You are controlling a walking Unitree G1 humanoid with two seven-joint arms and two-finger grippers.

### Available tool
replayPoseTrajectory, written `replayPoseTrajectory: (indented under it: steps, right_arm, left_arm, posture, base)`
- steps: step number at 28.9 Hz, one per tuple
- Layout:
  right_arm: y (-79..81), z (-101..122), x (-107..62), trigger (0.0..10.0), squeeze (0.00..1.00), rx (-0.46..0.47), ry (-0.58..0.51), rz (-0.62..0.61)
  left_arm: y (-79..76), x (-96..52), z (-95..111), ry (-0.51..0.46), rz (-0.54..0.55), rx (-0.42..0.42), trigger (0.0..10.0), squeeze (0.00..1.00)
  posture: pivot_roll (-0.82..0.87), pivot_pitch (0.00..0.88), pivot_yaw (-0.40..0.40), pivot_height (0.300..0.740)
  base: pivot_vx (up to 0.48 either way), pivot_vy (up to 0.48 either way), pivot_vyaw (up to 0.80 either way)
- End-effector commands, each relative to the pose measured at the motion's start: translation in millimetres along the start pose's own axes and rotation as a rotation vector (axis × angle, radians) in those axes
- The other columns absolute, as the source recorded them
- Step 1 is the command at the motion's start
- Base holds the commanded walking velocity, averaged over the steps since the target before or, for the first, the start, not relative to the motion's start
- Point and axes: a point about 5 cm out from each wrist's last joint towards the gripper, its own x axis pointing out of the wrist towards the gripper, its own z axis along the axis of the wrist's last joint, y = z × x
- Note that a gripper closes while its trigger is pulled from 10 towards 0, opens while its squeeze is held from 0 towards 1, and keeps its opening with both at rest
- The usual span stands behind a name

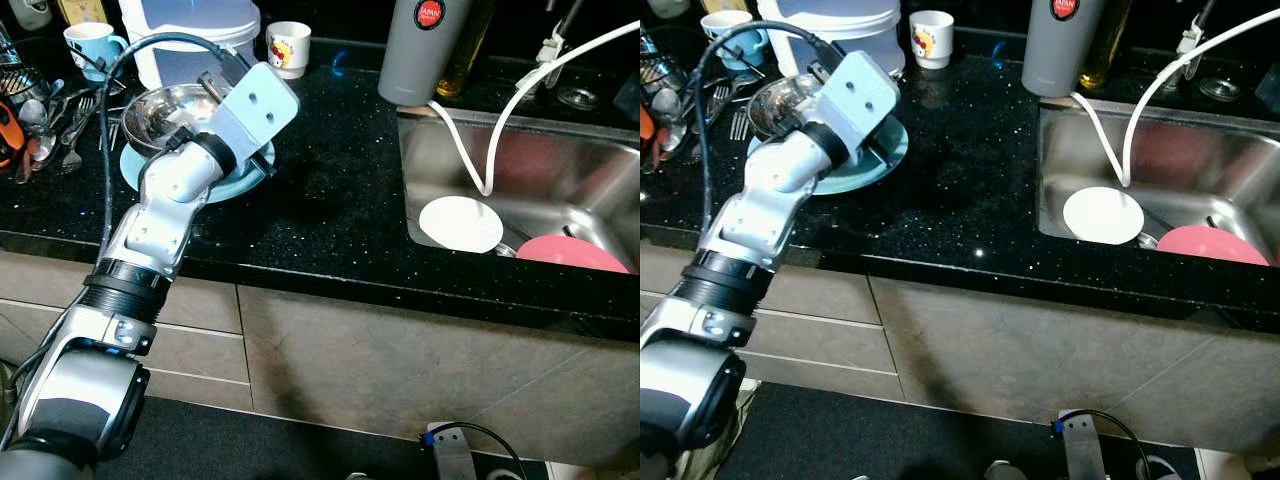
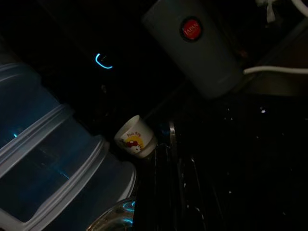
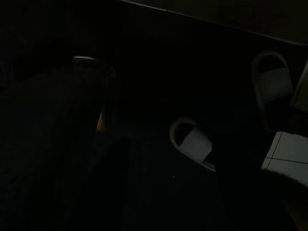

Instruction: Kitchen organization

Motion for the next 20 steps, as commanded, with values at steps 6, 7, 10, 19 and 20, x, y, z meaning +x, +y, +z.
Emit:
replayPoseTrajectory:
  steps: [6,7,10,19,20]
  right_arm:
    - [-0.8,-7.0,-0.9,10.0,0.00,-0.006,0.022,-0.004]
    - [-0.8,-6.9,-0.9,10.0,0.00,-0.006,0.022,-0.004]
    - [-0.8,-6.8,-0.8,10.0,0.00,-0.007,0.021,-0.004]
    - [-1.0,-6.5,-0.8,10.0,0.00,-0.006,0.020,-0.004]
    - [-1.0,-6.5,-0.8,10.0,0.00,-0.006,0.020,-0.003]
  left_arm:
    - [6.5,-5.0,-8.4,0.059,0.029,0.018,10.0,0.00]
    - [11.0,-5.2,-6.9,0.057,0.055,0.032,10.0,0.00]
    - [25.7,-6.6,-2.4,0.047,0.139,0.080,10.0,0.00]
    - [76.3,-18.6,30.6,-0.103,0.422,0.185,0.0,0.00]
    - [79.7,-19.6,34.8,-0.124,0.441,0.191,0.0,0.00]
  posture:
    - [0.03,0.157,-0.016,0.740]
    - [0.03,0.157,-0.017,0.740]
    - [0.03,0.157,-0.017,0.740]
    - [0.03,0.155,-0.017,0.740]
    - [0.03,0.155,-0.017,0.740]
  base:
    - [0.000,0.000,0.00]
    - [0.000,0.000,0.00]
    - [0.000,0.000,0.00]
    - [0.000,0.000,0.00]
    - [0.000,0.000,0.00]
